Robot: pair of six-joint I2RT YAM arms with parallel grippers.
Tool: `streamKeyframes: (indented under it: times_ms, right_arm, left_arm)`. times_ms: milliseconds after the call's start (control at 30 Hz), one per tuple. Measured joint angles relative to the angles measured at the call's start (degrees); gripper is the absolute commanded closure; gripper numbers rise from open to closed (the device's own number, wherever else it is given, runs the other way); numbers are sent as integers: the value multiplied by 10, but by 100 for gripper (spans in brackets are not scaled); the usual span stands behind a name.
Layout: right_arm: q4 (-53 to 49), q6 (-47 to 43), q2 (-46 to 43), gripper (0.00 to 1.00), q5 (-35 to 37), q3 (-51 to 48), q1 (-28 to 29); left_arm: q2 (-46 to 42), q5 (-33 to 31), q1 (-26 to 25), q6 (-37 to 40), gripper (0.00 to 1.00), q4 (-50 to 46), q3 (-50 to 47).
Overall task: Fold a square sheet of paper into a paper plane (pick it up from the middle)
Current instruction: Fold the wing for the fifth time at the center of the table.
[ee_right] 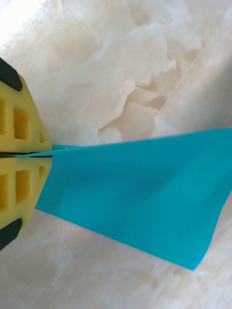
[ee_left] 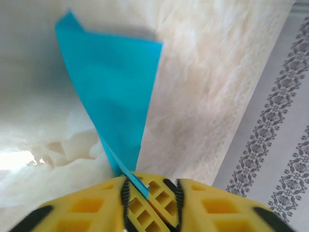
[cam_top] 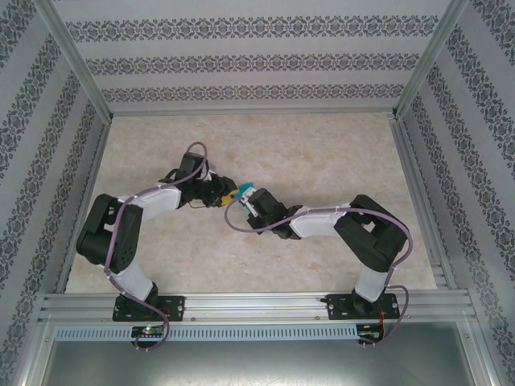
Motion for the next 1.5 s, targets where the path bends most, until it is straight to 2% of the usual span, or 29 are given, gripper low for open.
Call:
streamKeyframes:
  times_ms: [100, 233, 433, 667, 1000, 1500]
  right_arm:
    - [5, 28, -2, 92, -61, -1, -28]
    - [27, 75, -3, 93, -138, -6, -62]
    - [73, 156, 3, 95, -249, -17, -100]
    - [119, 233, 44, 95, -335, -17, -114]
    - [146, 285, 59, 94, -387, -24, -127]
    - [153, 303, 73, 93, -420, -22, -137]
  left_arm:
    - [-43, -21, 21, 12, 50, -15, -5]
    - [-80, -34, 25, 20, 49, -8, -30]
    - [-83, -30, 19, 21, 56, 45, -97]
    - [-38, -16, -26, 15, 67, 127, -118]
    - [39, 3, -49, 7, 76, 204, -113]
    - [78, 16, -52, 6, 84, 253, -103]
